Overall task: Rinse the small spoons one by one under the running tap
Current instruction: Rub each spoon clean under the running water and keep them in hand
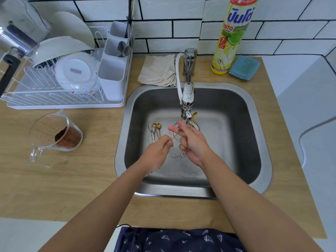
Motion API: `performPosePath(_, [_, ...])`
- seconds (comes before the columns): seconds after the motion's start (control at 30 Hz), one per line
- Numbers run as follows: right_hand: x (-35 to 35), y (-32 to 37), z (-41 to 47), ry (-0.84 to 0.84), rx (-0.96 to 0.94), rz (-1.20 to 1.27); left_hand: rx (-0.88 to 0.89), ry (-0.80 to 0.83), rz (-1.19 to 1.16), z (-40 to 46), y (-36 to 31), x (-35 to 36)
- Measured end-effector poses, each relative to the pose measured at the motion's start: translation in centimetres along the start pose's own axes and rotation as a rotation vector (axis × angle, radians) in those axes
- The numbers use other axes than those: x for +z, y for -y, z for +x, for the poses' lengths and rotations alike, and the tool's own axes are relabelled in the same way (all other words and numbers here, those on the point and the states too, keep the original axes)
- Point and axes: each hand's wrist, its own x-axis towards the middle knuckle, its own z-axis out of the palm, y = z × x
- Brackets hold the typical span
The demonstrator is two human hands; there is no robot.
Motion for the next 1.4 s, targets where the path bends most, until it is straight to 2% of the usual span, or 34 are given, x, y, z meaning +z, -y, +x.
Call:
performPosePath(0.1, [-0.4, -0.1, -0.3, -0.041, -0.123, -0.239, -0.197, 0.185, -0.539, -0.4, 0.0, -0.5])
performPosePath(0.17, [-0.3, -0.4, -0.2, -0.136, -0.184, -0.340, -0.229, 0.234, -0.624, -0.7, -0.3, -0.6])
performPosePath(0.23, [-0.1, -0.5, -0.1, -0.180, -0.171, -0.380, -0.246, 0.226, -0.625, -0.8, -0.7, -0.6])
performPosePath(0.37, [-0.6, -0.8, -0.3, -0.092, -0.154, -0.397, -0.298, 0.225, -0.658, -1.0, -0.9, -0.8])
performPosePath(0.47, [-0.8, -0.8, -0.4, -0.105, -0.154, -0.407, -0.305, 0.245, -0.689, -1.0, -0.9, -0.8])
performPosePath(0.57, [-0.7, -0.6, -0.4, -0.140, -0.103, -0.373, -0.310, 0.251, -0.689, -1.1, -1.2, -0.7])
performPosePath(0.7, [-0.9, -0.5, -0.4, -0.065, -0.105, -0.363, -0.315, 0.252, -0.703, -1.1, -1.0, -0.8])
performPosePath(0.93, [-1.2, -0.1, -0.4, -0.053, -0.091, -0.245, -0.316, 0.322, -0.853, -1.2, -0.9, -0.9])
performPosePath(1.03, [-1.2, 0.0, -0.3, -0.070, -0.124, -0.324, -0.331, 0.309, -0.859, -1.2, -0.7, -0.7])
performPosePath(1.17, [-1.5, -0.1, -0.5, 0.019, -0.121, -0.393, -0.335, 0.285, -0.886, -1.0, -0.3, -0.6])
performPosePath(1.23, [-1.5, 0.1, -0.4, -0.023, -0.134, -0.404, -0.308, 0.277, -0.876, -0.9, -0.2, -0.4])
performPosePath(1.3, [-1.7, 0.4, -0.2, -0.155, -0.177, -0.398, -0.270, 0.241, -0.837, -0.8, 0.0, -0.2])
performPosePath(1.4, [-2.3, 0.9, 0.2, -0.278, -0.164, -0.226, -0.217, 0.155, -0.765, -0.4, 0.0, 0.2])
